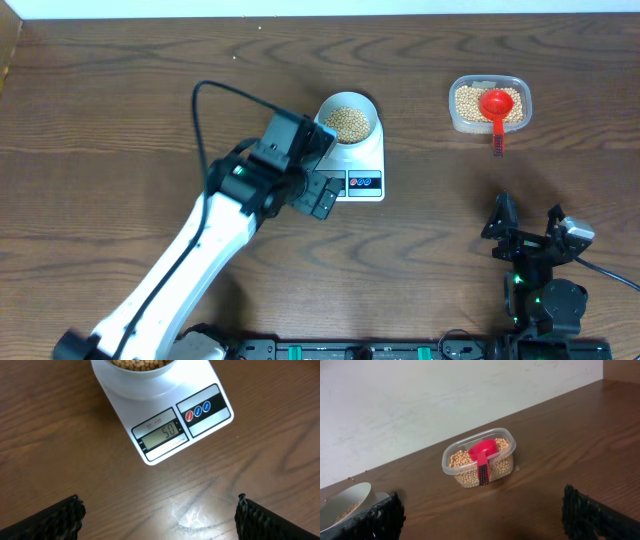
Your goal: Scoop item into bowl and weigh 50g on scale
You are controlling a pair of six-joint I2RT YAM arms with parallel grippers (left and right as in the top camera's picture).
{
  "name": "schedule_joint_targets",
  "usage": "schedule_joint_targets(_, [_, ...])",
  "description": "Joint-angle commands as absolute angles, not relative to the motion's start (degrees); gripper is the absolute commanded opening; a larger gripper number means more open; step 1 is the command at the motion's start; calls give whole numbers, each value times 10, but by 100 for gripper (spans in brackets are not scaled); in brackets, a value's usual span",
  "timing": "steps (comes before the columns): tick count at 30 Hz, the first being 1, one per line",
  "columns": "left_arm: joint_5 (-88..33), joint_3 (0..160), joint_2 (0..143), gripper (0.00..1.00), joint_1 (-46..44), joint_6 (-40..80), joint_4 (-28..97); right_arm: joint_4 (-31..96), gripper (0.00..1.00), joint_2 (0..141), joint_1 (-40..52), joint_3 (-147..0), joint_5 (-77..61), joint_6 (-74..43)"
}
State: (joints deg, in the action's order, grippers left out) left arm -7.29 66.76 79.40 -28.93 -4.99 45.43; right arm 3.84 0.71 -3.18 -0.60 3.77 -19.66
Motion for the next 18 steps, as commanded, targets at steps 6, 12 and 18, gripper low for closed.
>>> schedule_joint_targets(6, [-62,498,608,98,-249,-62,340,39,99,3,-30,-3,35,-186])
schedule_joint_targets(12, [-70,308,463,98,-185,-58,76,39,99,3,-30,-3,35,-186])
schedule_joint_targets(18, [-70,162,340,98,-146,-57,-64,39,99,3,-30,-3,35,-186])
